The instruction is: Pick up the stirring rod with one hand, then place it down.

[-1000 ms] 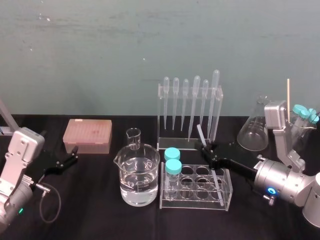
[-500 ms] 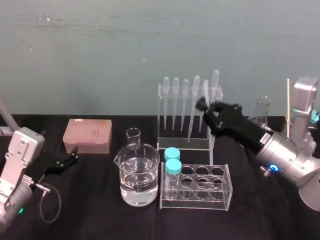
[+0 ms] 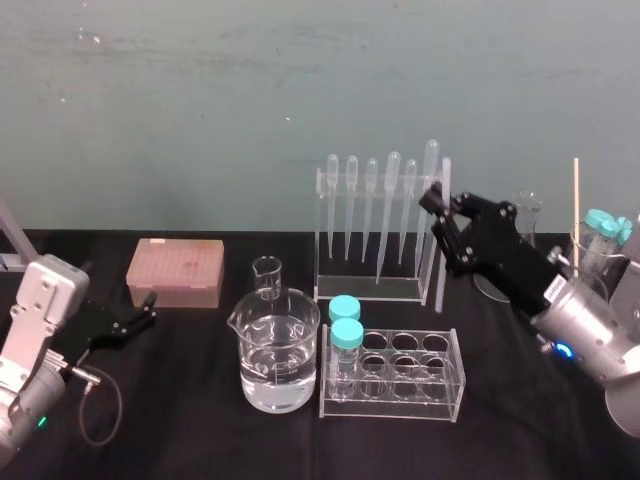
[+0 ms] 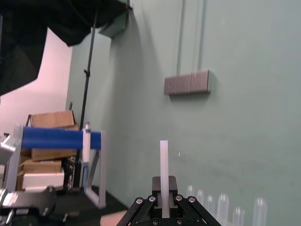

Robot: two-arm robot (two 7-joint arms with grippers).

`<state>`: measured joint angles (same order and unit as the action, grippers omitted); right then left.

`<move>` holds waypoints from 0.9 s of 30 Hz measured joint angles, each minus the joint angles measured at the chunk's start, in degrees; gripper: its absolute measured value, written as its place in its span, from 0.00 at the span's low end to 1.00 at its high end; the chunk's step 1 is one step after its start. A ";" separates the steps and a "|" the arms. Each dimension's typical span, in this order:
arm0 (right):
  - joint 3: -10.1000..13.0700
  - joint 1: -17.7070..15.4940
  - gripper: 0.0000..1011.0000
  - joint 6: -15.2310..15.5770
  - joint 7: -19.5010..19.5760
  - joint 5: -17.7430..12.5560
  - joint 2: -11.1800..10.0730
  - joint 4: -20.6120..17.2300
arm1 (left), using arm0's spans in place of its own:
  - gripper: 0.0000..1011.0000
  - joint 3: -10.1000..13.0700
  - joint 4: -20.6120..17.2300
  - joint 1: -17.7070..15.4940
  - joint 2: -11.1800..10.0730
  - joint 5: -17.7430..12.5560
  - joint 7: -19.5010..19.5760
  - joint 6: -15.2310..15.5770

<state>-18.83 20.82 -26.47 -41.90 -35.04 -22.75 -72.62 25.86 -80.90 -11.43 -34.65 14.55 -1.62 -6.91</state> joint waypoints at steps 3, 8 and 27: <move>0.19 -0.84 0.07 1.43 -0.28 -0.07 -0.18 0.71 | 0.99 0.00 0.00 0.00 0.00 0.00 0.00 0.00; 0.28 -1.20 0.07 2.33 -0.35 -0.21 -0.24 1.05 | 0.99 0.00 0.00 0.00 0.00 0.00 0.00 0.00; 0.15 -0.96 0.07 1.89 -0.31 -0.17 -0.23 0.81 | 0.99 0.00 0.00 0.00 0.00 0.00 0.00 0.00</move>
<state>-18.68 19.86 -24.58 -42.22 -35.21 -22.99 -71.81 25.86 -80.90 -11.43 -34.65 14.55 -1.62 -6.90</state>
